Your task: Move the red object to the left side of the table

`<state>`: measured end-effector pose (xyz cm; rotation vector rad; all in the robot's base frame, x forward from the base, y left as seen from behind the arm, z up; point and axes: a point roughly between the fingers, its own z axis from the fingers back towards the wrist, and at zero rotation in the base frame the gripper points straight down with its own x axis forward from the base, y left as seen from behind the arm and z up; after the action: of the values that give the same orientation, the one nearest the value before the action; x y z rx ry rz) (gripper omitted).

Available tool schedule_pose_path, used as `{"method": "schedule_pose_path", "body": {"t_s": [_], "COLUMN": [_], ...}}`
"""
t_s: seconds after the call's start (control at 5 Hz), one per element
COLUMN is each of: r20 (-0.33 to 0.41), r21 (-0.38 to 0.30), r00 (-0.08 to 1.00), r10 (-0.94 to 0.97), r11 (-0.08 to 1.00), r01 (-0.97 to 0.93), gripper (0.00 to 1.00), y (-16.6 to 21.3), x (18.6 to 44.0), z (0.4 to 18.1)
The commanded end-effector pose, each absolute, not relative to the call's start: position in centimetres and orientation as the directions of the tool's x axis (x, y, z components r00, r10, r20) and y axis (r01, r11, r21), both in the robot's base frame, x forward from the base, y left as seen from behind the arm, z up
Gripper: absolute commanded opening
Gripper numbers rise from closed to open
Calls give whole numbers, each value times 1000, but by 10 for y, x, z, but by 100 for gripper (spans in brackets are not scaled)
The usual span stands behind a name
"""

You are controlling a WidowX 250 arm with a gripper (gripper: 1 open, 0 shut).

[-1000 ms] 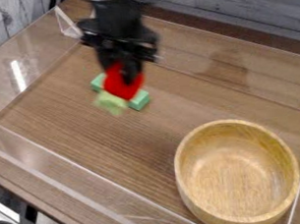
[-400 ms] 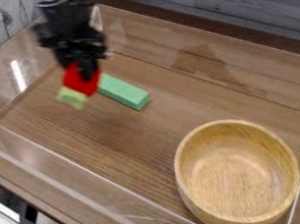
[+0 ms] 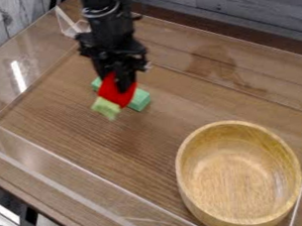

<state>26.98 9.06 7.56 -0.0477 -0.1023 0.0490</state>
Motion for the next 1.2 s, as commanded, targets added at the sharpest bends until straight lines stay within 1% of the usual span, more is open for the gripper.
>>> {"method": "schedule_pose_path", "body": {"t_s": [0.0,0.6,1.0], "r20": [154,157,142], "r21": [-19,-24,-22], "r00": [987,987,989], "r10": [54,44,43], "r11": [998,999,999], "r01": [-52,-41,-40], "gripper": [0,0,0], "y": [120,122,118], "x": [278,297,307], "z": [81,72,59]}}
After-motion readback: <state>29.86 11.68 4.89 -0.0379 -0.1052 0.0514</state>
